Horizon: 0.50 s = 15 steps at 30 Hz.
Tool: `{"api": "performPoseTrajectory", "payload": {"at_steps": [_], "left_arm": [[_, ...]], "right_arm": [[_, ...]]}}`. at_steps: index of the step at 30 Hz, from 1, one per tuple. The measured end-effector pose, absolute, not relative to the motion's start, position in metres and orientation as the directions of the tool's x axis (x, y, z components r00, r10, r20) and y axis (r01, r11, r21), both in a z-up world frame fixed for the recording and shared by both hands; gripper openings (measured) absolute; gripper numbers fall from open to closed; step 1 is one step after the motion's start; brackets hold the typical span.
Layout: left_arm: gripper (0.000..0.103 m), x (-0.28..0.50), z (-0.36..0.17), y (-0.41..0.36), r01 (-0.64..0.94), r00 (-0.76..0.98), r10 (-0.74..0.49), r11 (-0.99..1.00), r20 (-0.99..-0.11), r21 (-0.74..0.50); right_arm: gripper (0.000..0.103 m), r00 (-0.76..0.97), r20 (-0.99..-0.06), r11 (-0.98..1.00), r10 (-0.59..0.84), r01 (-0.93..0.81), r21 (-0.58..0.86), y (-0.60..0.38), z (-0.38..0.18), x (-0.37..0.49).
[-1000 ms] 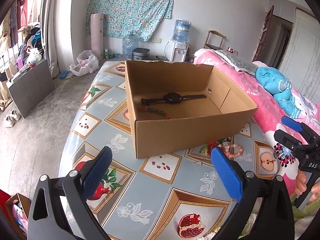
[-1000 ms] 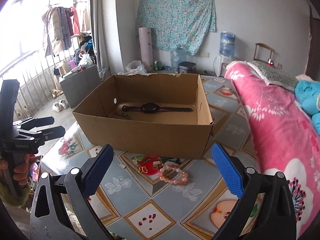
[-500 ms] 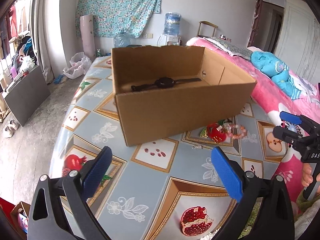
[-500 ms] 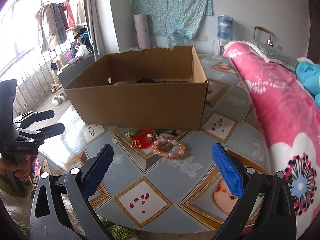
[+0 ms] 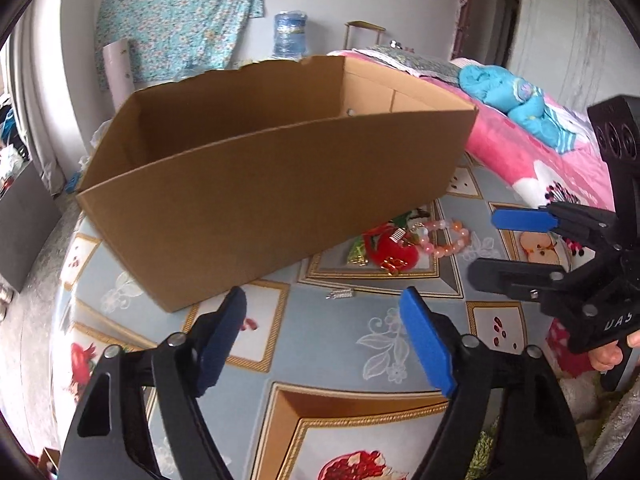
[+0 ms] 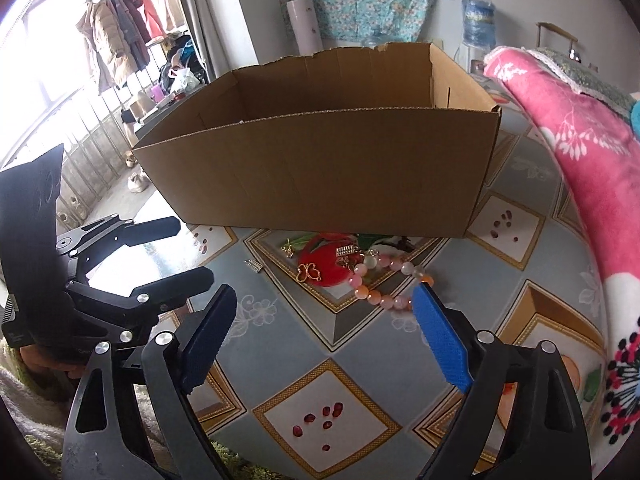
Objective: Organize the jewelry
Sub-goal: 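Move the right gripper down to the small gold earring beside the red pendant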
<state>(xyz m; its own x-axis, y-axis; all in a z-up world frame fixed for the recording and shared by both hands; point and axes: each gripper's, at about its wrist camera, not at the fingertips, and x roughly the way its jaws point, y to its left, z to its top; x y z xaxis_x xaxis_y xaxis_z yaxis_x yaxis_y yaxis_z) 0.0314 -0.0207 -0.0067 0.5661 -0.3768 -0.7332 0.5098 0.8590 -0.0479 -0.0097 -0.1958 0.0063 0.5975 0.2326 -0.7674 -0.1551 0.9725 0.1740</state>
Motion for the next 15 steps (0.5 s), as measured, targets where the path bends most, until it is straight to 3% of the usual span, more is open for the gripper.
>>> {"api": "performPoseTrajectory", "payload": {"at_steps": [8, 12, 15], "left_arm": [[0.051, 0.047, -0.020, -0.039, 0.527, 0.513, -0.373, 0.848, -0.773, -0.059], [0.039, 0.050, -0.024, -0.043, 0.520, 0.495, -0.365, 0.852, -0.789, -0.068], [0.038, 0.051, -0.025, -0.045, 0.511, 0.491, -0.347, 0.858, -0.799, -0.058]], "right_arm": [[0.044, 0.546, -0.786, 0.956, 0.290, -0.206, 0.210, -0.187, -0.008, -0.003], [0.033, 0.521, -0.795, 0.949, 0.311, -0.218, 0.228, -0.187, -0.014, 0.004], [0.031, 0.518, -0.794, 0.947, 0.318, -0.220, 0.235, -0.190, -0.015, 0.007]]}}
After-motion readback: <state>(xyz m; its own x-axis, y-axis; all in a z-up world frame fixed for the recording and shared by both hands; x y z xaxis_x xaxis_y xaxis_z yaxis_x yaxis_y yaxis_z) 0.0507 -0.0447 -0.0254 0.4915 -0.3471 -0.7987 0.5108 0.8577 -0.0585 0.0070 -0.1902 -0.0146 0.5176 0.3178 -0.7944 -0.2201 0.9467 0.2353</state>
